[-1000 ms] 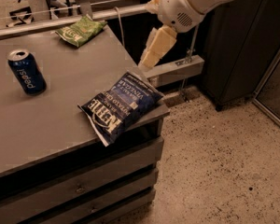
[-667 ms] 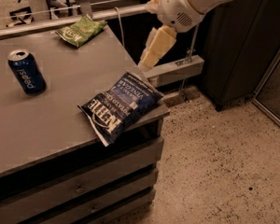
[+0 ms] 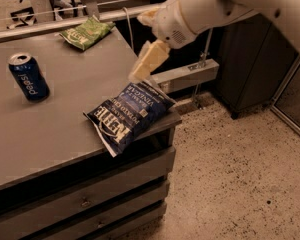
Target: Move pepsi can near blue chip bag
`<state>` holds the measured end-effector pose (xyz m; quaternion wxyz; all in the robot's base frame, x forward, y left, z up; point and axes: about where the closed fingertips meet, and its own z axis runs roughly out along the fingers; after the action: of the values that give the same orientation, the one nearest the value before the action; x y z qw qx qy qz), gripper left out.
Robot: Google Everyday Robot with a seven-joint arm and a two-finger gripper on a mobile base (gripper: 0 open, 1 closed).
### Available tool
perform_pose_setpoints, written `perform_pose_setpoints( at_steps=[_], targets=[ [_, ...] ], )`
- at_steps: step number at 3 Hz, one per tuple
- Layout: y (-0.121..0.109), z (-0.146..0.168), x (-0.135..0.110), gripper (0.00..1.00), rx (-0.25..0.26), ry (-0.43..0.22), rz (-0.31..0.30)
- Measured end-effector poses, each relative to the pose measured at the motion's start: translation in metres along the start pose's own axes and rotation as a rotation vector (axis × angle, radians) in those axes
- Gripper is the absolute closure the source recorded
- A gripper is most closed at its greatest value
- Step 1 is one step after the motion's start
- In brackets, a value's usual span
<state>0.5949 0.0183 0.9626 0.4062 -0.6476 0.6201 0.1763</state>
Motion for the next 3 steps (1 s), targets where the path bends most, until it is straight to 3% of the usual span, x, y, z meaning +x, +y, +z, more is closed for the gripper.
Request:
perform_pose_setpoints(
  at_steps=[1,2,3],
  targets=[
    [-0.01,0.067,-0.031,0.0,-0.066,-0.197,0.007],
    [-0.015,0.121,-0.078,0.0,-0.156,-0.38,0.004],
    [-0.009,0.171,-0.112,0.0,-0.258,-0.496,0.025]
  ],
)
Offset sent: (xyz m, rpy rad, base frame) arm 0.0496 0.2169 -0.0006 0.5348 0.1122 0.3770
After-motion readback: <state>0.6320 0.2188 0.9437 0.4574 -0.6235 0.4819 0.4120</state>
